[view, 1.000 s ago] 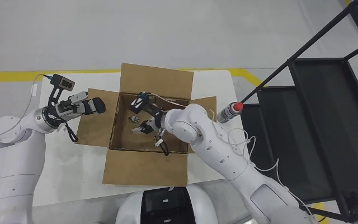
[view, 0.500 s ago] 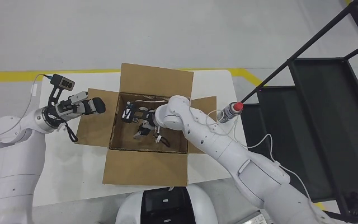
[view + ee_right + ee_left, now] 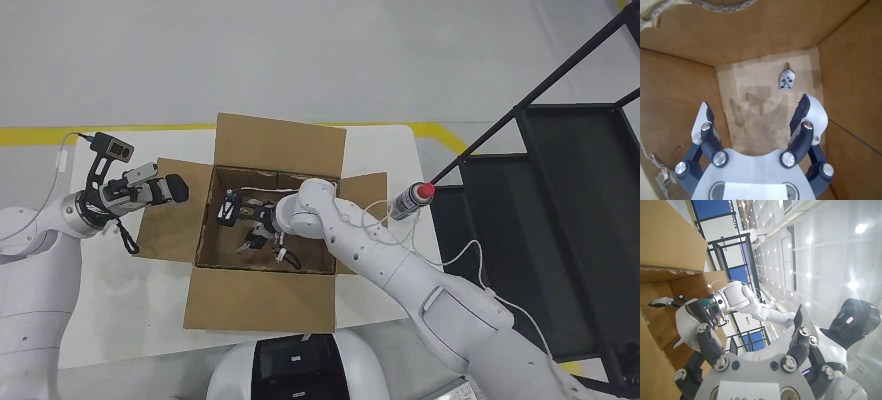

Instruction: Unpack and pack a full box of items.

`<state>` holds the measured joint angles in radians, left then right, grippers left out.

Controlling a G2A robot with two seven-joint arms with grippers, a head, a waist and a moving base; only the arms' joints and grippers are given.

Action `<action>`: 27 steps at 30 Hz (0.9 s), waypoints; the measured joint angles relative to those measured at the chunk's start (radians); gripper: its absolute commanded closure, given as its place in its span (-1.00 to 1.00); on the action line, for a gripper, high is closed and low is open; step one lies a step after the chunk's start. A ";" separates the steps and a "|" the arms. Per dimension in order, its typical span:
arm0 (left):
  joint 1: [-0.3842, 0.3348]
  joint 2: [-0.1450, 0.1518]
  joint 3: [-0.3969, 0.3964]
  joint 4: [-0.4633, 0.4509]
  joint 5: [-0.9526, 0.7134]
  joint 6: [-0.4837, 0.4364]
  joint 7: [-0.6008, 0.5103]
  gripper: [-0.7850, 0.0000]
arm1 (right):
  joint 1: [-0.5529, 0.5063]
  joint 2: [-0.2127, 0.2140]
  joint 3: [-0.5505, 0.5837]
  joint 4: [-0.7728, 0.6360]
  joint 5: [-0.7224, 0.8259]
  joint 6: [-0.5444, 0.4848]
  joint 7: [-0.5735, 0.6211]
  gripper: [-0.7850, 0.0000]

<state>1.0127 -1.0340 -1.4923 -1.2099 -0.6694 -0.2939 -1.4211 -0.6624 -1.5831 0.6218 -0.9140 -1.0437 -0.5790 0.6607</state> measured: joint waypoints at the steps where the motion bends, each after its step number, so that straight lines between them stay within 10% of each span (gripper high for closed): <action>1: 0.000 0.000 0.000 0.000 0.000 0.000 0.000 -1.00 | 0.010 -0.007 -0.006 0.025 0.009 -0.008 -0.013 -1.00; 27: 0.000 0.000 0.000 0.000 0.000 0.000 0.000 -1.00 | 0.192 -0.214 -0.156 0.516 -0.022 -0.020 -0.269 -1.00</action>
<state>1.0127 -1.0340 -1.4923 -1.2099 -0.6694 -0.2939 -1.4211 -0.4705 -1.7968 0.4660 -0.3979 -1.0656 -0.5992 0.3918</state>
